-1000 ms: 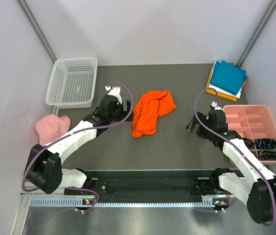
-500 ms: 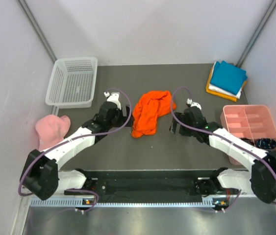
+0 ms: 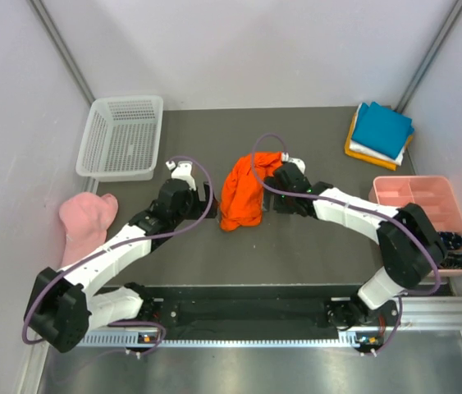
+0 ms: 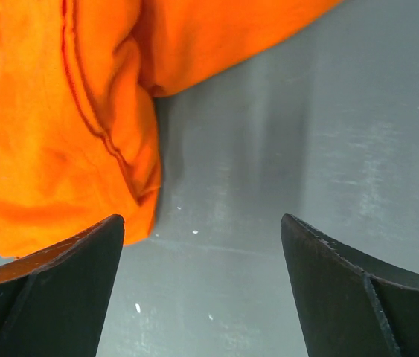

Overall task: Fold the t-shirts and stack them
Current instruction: Flatten out the tshirt

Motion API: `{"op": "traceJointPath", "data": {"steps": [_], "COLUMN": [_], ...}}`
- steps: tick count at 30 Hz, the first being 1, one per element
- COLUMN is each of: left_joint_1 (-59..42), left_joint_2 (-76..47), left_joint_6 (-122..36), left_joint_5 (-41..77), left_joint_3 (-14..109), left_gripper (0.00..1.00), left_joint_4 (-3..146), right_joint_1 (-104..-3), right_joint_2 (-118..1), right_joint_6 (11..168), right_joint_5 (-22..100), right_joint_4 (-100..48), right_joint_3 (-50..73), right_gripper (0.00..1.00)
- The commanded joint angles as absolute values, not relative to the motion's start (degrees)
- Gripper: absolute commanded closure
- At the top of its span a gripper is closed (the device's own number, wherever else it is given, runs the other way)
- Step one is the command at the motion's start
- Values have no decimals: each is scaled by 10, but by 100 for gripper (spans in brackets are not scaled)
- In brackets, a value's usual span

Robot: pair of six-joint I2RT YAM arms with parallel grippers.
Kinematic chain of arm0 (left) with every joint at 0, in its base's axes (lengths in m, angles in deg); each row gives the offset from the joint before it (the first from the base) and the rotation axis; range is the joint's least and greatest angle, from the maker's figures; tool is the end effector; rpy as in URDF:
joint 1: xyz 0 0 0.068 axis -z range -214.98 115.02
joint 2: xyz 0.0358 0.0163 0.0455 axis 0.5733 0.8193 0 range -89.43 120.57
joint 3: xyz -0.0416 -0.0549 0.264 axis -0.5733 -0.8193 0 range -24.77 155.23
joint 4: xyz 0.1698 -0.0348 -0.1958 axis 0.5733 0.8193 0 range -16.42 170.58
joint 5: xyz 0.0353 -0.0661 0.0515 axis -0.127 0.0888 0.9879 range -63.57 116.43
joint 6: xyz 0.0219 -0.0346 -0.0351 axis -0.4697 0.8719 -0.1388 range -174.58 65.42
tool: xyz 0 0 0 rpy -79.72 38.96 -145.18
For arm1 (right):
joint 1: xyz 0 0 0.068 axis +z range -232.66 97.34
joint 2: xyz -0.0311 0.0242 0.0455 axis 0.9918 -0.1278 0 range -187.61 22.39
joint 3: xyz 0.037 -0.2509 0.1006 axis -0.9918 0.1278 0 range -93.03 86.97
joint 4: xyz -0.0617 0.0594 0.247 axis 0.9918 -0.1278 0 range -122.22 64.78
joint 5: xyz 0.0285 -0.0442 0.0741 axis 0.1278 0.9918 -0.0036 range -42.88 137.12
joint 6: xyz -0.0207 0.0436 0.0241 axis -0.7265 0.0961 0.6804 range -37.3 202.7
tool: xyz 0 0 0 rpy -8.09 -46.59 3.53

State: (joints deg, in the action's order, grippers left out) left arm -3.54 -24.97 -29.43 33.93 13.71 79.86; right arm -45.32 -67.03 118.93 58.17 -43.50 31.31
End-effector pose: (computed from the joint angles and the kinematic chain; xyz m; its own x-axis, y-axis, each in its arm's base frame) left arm 0.2116 -0.1239 0.2400 -0.5920 -0.1319 -0.7951 0.1893 0.9362 -0.2962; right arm 0.2596 0.1895 0.2053 -0.8021 0.1176 -0.5854 -0.0342 0.9698 0.2417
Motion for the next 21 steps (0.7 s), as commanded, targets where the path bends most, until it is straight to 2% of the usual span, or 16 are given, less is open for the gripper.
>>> {"op": "traceJointPath", "data": {"steps": [1,6,13,21], "left_joint_1": [-33,-33,-33,-33], "left_joint_2": [-274,-275,-262,-262], "left_joint_6": [-305,-305,-302,-308], "left_joint_5": [357,361,356,360], "left_joint_3": [130,132,140,142], "left_gripper": [1,1,1,1], "left_joint_4": [799,811,818,823], "right_joint_1": [-426,-404,-393,-392], "right_joint_2": [-694,-719,-733,-751], "right_joint_6": [1194,1194,1206,1214], "right_joint_5": [565,551,530,520], "right_joint_4": [-405,-400,-383,-361], "right_joint_3": [264,240,242,259], "right_gripper": [16,18,30,35]}}
